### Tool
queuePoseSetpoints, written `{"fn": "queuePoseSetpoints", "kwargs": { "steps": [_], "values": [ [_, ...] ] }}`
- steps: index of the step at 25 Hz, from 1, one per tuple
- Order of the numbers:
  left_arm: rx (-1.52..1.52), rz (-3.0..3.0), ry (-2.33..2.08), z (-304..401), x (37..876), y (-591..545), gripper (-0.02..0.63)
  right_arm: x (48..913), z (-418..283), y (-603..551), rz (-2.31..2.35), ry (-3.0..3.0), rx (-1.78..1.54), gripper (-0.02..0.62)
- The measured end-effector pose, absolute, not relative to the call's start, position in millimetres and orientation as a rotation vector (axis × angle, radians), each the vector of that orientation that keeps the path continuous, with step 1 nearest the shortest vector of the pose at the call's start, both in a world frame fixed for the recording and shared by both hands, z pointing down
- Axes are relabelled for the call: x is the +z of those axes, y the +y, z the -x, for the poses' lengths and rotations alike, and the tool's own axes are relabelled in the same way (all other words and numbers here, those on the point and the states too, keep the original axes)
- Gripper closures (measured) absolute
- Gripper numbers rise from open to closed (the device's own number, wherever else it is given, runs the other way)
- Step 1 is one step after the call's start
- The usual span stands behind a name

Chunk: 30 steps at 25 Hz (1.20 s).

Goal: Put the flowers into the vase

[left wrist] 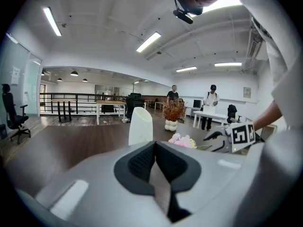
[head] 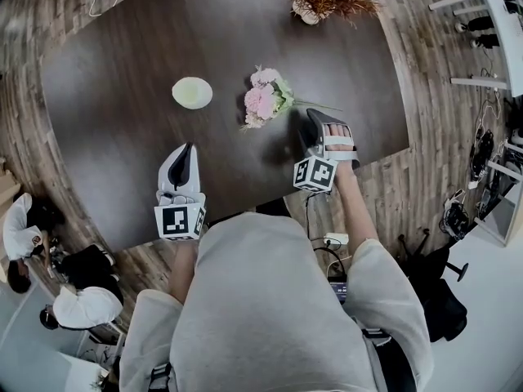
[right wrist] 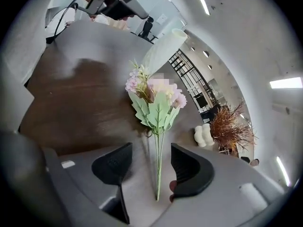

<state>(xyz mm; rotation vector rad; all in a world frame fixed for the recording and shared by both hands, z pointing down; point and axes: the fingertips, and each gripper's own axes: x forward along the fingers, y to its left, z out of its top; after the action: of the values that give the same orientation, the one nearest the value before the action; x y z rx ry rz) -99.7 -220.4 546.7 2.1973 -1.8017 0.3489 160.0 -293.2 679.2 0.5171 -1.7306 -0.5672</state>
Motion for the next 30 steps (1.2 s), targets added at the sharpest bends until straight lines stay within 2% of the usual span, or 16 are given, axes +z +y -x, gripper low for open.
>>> {"fn": "queuePoseSetpoints", "kwargs": {
  "steps": [2,4,7,9,11,16,18,19,26,30],
  "values": [
    [0.347,-2.195,-1.801,101,548,-220,0.597,683,-161,-302,-0.514,-1.723,-0.552,0.338],
    [0.350,-2.189,-1.804,103,548,-218,0.597,688,-159,-313,-0.501,-1.722,-0.518,0.379],
    [0.353,-2.172,-1.818,105,549,-215,0.597,702,-158,-324,-0.421,-1.698,-0.434,0.396],
    [0.350,-2.164,-1.825,107,549,-215,0.597,706,-156,-331,-0.386,-1.672,-0.422,0.423],
    [0.344,-2.154,-1.832,110,551,-215,0.597,706,-152,-336,-0.372,-1.662,-0.423,0.480],
    [0.337,-2.134,-1.843,116,551,-211,0.597,719,-151,-337,-0.313,-1.627,-0.380,0.458],
    [0.334,-2.132,-1.848,119,551,-210,0.597,717,-149,-340,-0.334,-1.626,-0.420,0.552],
    [0.334,-2.131,-1.851,120,551,-211,0.597,715,-147,-342,-0.352,-1.629,-0.437,0.574],
    [0.339,-2.131,-1.847,121,555,-215,0.597,701,-142,-350,-0.466,-1.699,-0.457,0.581],
    [0.338,-2.139,-1.842,119,555,-216,0.597,656,-126,-362,-0.721,-1.944,-0.277,0.583]
  ]
}}
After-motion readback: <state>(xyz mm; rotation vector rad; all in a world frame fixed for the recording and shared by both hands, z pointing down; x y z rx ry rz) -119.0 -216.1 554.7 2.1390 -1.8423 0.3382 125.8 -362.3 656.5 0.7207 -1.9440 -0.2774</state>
